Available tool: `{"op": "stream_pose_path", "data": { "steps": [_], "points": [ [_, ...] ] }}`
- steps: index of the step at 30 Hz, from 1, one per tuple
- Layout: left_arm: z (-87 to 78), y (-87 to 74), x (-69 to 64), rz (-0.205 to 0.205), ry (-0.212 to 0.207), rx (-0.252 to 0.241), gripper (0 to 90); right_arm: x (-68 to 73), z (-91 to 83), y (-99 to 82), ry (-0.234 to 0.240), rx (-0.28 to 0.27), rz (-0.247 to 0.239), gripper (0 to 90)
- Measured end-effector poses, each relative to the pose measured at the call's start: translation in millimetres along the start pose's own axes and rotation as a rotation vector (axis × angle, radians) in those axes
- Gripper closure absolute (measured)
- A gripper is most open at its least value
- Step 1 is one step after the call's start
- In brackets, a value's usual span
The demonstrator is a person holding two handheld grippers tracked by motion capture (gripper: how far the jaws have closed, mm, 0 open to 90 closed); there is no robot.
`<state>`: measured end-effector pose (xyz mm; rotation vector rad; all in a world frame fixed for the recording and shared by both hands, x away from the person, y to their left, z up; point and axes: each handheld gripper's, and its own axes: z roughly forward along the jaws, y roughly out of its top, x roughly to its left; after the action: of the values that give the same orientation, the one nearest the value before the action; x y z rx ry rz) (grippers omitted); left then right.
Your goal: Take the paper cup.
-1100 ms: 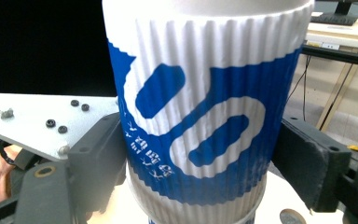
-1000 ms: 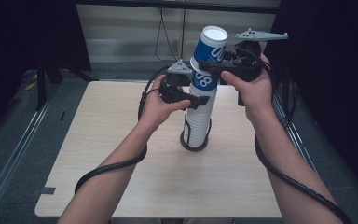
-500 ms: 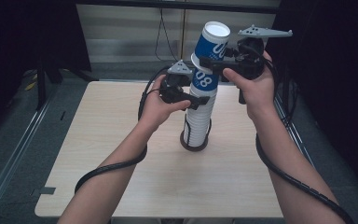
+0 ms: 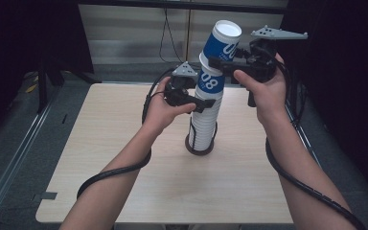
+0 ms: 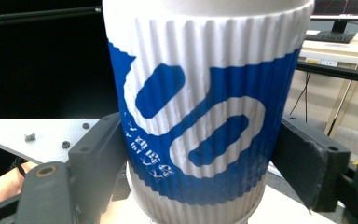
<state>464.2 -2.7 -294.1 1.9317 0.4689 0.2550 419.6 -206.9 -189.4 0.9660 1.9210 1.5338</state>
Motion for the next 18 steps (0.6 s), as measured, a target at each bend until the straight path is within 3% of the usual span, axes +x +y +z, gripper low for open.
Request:
{"op": "stream_pose_path", "data": {
  "steps": [18],
  "points": [
    [-1.1,-0.7,-2.5,0.014,0.016,0.007,14.0,-11.8,-31.1,-12.4,0.013,-0.028,0.006,20.9]
  ]
}}
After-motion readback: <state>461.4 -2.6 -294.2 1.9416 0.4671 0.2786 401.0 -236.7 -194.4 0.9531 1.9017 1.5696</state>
